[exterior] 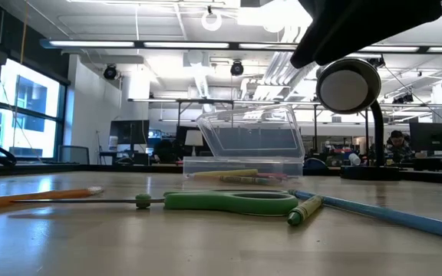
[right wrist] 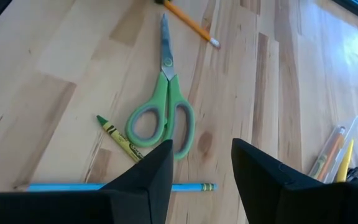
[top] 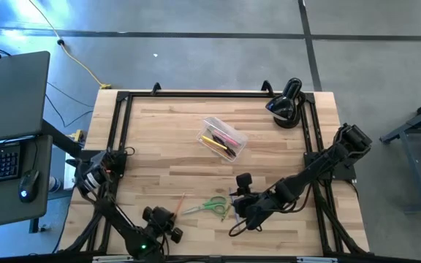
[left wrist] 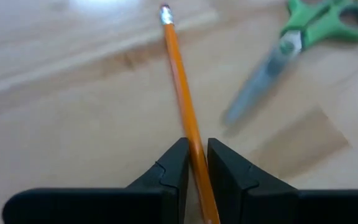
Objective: Pick & place school supplies into a supply box
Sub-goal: Put the yellow pencil into the supply box, then put the blue pencil into the supply box
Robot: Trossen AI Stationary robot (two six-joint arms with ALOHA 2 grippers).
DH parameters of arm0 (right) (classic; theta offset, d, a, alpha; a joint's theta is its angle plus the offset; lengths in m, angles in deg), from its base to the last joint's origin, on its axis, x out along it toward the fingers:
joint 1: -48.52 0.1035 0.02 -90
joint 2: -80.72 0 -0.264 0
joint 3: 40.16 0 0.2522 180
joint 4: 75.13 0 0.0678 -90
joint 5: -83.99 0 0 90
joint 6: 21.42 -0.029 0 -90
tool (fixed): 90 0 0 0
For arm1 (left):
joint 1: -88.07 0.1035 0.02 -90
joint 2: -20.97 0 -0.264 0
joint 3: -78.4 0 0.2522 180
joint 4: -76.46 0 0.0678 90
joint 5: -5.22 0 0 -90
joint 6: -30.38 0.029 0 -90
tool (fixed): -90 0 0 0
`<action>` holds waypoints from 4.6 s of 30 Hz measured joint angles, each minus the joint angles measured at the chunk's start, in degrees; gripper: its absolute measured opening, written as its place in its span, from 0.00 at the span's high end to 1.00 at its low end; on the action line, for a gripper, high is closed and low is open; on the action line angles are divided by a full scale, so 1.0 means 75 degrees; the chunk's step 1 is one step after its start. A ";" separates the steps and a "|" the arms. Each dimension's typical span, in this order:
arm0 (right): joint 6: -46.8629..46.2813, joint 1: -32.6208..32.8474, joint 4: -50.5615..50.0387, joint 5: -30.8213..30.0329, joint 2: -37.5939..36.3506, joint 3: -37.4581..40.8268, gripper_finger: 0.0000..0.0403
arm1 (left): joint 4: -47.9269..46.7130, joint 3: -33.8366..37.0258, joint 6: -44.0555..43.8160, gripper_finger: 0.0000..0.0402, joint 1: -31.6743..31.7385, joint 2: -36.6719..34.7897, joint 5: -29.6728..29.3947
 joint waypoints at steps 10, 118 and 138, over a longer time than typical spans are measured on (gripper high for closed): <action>0.0279 0.0000 0.0373 0.0029 0.0000 0.0003 0.65 | -0.0606 0.0026 0.0583 0.76 0.0862 0.0140 -0.0325; -0.3606 0.1606 -0.2358 -0.1625 0.0000 0.0000 0.65 | 0.6802 0.0092 2.5247 0.67 0.8301 -0.1508 0.2496; -0.4135 0.1610 -0.2349 -0.3334 0.0000 0.0000 0.65 | 0.4223 -0.0201 1.9532 0.84 0.6600 -0.2754 -0.0118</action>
